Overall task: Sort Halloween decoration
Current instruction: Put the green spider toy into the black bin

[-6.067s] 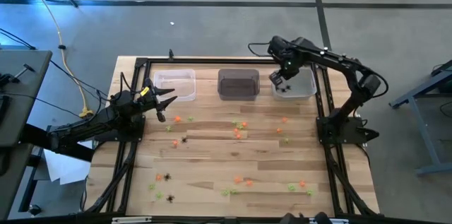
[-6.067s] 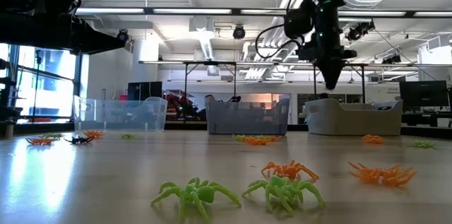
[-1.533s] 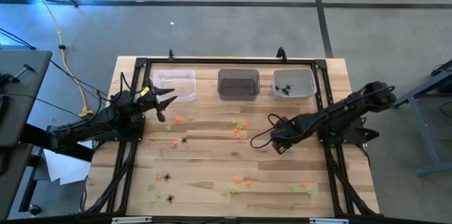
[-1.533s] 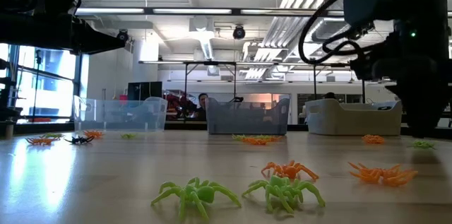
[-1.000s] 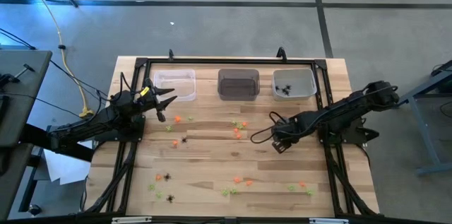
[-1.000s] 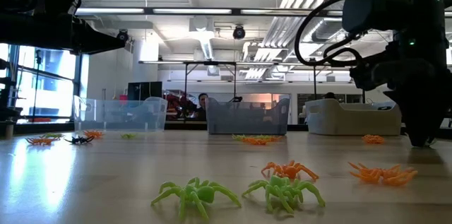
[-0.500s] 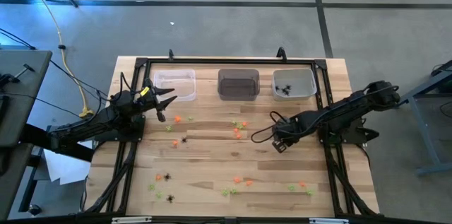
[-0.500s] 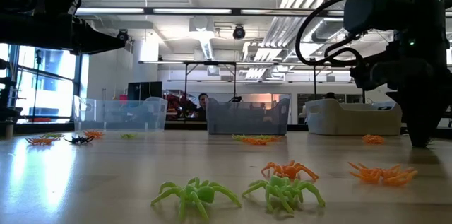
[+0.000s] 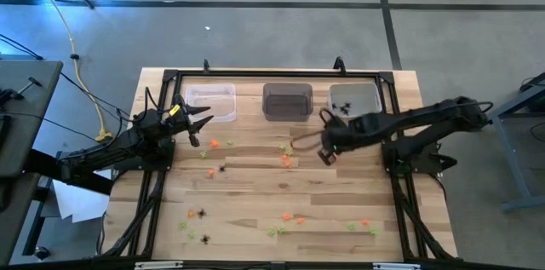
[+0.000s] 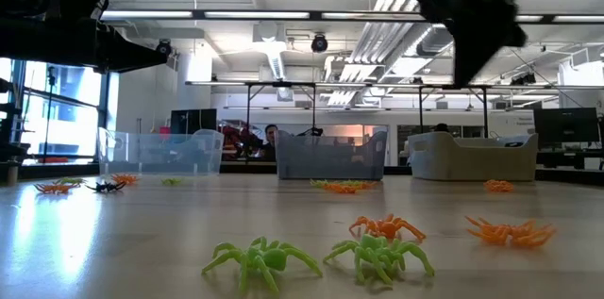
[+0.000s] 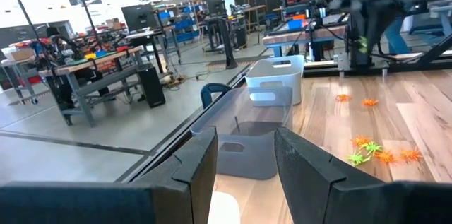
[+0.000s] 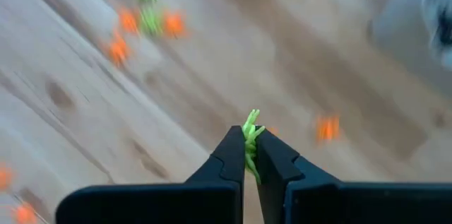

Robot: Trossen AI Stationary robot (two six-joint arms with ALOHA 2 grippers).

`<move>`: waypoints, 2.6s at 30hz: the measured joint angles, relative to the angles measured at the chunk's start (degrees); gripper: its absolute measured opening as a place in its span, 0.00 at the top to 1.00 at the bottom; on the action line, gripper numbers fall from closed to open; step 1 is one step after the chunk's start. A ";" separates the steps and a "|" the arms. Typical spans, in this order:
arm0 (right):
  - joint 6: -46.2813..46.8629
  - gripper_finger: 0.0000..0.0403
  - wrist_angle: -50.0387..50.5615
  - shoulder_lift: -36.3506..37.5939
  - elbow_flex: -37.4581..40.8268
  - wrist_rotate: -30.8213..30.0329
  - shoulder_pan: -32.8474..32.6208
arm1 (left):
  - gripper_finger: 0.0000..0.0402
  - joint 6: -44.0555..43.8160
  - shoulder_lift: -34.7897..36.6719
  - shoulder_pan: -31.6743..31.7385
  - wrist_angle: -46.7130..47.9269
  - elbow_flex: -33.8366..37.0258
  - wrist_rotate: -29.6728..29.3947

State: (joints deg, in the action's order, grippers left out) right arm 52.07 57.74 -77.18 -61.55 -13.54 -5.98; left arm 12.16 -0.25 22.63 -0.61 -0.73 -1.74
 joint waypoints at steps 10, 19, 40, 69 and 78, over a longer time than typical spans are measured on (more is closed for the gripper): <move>-22.92 0.98 -5.72 -12.09 -11.97 0.09 19.11 | 0.67 0.00 0.00 0.00 -0.02 0.00 0.00; -32.36 0.98 -12.17 -27.04 -21.46 5.73 29.38 | 0.67 0.00 0.00 0.00 -0.01 -0.01 0.00; -35.41 0.65 -11.72 -32.32 -23.57 7.02 29.86 | 0.67 0.00 0.00 0.00 -0.01 -0.01 0.00; -22.92 0.65 -14.10 -36.58 -23.44 4.14 8.27 | 0.67 0.00 0.00 0.00 0.01 -0.01 0.00; -22.93 0.65 -17.35 -40.94 -23.44 8.08 9.26 | 0.67 0.00 0.00 0.00 -0.02 0.00 0.00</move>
State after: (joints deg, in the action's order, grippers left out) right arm 29.14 40.38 -118.12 -84.99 -5.46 3.28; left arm 12.16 -0.25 22.63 -0.62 -0.73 -1.74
